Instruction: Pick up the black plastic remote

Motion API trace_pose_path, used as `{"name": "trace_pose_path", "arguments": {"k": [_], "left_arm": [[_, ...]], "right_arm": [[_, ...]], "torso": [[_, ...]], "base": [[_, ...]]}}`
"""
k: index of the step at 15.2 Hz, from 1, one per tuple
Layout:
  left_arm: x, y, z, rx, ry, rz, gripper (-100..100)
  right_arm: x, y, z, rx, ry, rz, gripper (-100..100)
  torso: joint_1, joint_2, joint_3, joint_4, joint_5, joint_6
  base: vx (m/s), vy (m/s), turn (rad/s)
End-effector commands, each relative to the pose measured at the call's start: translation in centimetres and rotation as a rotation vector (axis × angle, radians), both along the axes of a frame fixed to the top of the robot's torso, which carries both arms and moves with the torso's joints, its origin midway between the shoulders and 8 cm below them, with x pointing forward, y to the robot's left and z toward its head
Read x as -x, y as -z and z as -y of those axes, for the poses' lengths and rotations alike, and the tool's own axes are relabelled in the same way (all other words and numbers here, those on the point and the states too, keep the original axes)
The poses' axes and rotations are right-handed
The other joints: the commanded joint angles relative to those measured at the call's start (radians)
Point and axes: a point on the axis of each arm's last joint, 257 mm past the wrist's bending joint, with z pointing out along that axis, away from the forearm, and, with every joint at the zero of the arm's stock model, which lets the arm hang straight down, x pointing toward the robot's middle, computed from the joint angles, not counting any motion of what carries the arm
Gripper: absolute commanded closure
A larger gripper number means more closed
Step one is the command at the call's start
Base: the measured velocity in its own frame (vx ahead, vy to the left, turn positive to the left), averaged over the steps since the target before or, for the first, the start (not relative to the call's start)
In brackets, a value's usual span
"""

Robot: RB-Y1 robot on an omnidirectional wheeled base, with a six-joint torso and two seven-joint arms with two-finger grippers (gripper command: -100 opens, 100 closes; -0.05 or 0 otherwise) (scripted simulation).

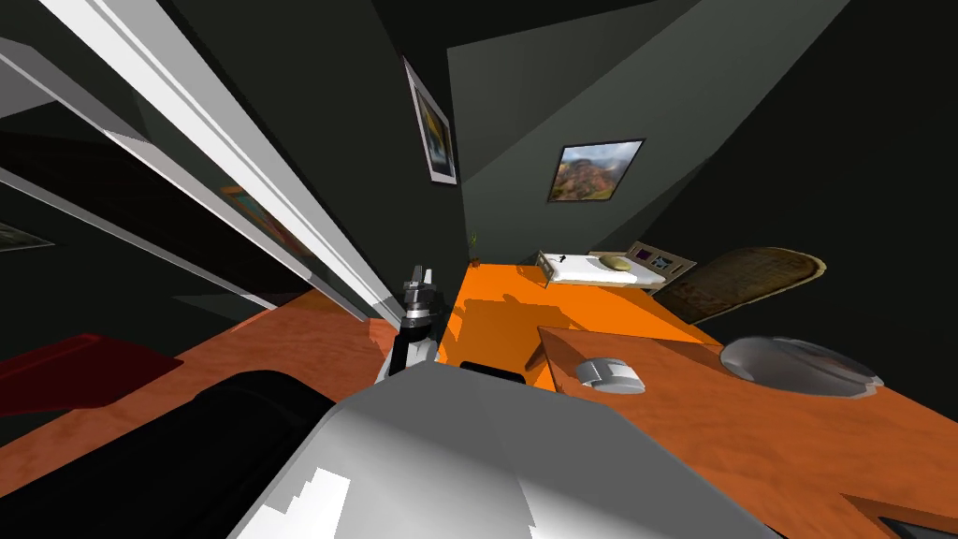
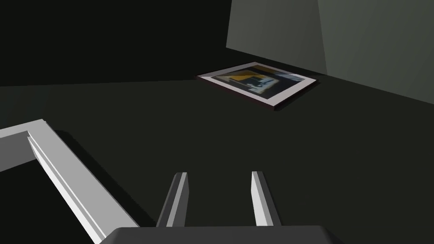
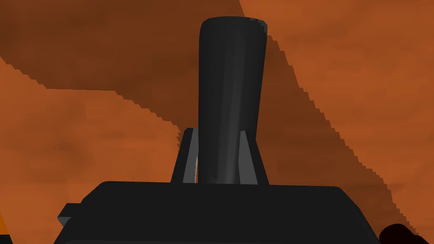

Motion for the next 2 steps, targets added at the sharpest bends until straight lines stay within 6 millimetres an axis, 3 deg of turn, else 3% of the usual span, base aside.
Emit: {"name": "trace_pose_path", "arguments": {"k": [1, 2], "left_arm": [[0.00, 0.00, 0.00, 0.000, 0.000, 0.000, 0], [0.00, 0.00, 0.00, 0.000, 0.000, 0.000, 0]], "right_arm": [[0.06, -0.84, 0.47, 0.001, -0.002, -0.002, 100], [0.09, -0.38, 0.30, 0.001, 0.000, -0.001, 100]], "torso": [[0.000, 0.000, 0.000, 0.000, 0.000, 0.000], [0.001, 0.000, 0.000, 0.000, 0.000, 0.000]], "base": [[-0.003, 0.044, -0.030], [-0.002, 0.027, -0.018]]}}
